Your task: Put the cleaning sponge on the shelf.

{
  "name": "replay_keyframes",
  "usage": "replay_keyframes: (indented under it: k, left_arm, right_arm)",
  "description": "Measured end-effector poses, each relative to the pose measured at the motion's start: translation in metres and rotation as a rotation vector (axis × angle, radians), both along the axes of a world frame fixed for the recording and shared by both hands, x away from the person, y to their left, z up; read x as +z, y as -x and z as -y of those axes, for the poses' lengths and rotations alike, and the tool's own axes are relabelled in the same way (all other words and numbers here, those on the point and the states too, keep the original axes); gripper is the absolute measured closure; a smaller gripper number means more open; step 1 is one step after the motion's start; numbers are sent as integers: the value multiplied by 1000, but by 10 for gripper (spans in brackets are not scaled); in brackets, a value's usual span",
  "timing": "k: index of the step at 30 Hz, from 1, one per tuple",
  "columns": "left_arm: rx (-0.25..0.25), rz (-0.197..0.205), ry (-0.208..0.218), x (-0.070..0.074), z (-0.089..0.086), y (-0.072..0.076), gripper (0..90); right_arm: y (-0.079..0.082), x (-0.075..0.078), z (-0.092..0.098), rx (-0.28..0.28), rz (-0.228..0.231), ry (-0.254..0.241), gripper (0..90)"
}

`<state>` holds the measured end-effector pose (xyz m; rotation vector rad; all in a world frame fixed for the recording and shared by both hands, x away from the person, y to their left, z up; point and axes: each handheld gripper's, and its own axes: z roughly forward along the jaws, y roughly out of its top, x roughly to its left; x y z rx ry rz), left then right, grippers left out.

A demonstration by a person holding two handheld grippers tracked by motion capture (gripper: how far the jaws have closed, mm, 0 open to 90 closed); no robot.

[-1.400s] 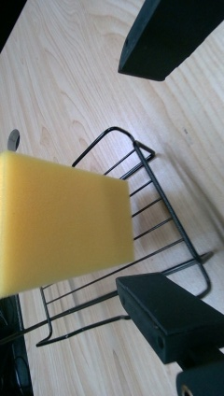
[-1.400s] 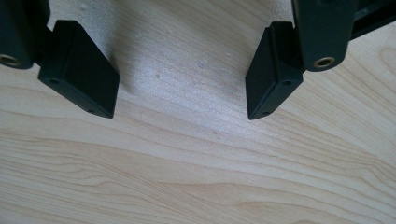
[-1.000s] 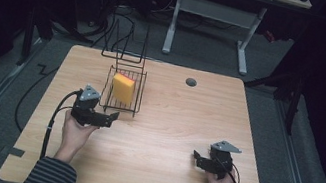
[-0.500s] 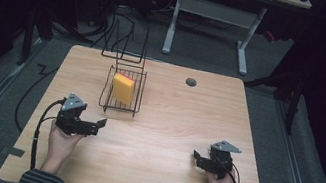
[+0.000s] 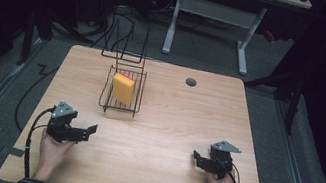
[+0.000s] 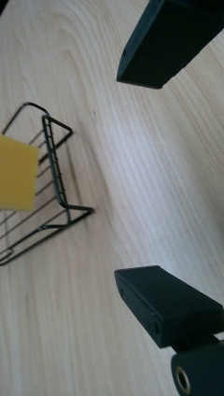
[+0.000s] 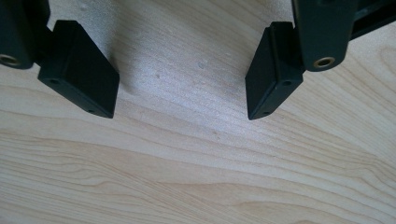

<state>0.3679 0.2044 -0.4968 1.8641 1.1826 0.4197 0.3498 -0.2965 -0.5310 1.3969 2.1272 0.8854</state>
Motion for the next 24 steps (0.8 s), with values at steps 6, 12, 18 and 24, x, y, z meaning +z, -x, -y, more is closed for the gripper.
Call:
replay_keyframes:
  k: [6,12,18,24]
  left_arm:
    - [26,-28,-31,-15,-3,2,70]
    - [39,-49,-42,-25,-6,2,73]
    - [58,-62,-62,-33,-8,3,76]
    - [70,-79,-118,-41,-7,1,82]
  right_arm:
    - [0,0,0,0,0,-1,263]
    - [0,0,0,-1,0,-1,263]
    - [0,0,0,-1,0,-1,263]
    - [0,0,0,-2,0,-1,263]
